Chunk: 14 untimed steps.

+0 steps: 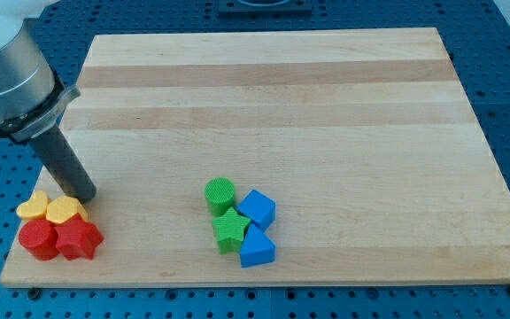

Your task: Move the triangle parallel to the right of the green star

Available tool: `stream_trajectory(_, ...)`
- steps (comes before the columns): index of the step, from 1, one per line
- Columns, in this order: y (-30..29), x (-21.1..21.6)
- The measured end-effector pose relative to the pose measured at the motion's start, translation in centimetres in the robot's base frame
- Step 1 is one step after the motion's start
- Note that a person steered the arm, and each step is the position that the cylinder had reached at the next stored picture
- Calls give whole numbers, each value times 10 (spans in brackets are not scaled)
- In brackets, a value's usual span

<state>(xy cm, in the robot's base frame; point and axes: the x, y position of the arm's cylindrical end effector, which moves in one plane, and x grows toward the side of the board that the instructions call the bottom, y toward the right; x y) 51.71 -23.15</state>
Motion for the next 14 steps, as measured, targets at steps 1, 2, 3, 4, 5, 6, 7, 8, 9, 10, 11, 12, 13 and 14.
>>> stream_trajectory(1,0,0)
stream_trajectory(2,4,-6)
stream_trajectory(3,35,-13)
stream_trajectory(4,46,-3)
stream_trajectory(5,46,25)
stream_trajectory(6,53,43)
stream_trajectory(7,82,54)
stream_trajectory(8,124,58)
stream_trajectory(9,180,58)
stream_trajectory(10,222,61)
stream_trajectory(11,202,86)
stream_trajectory(12,180,102)
stream_trajectory(13,183,102)
stream_trajectory(14,274,102)
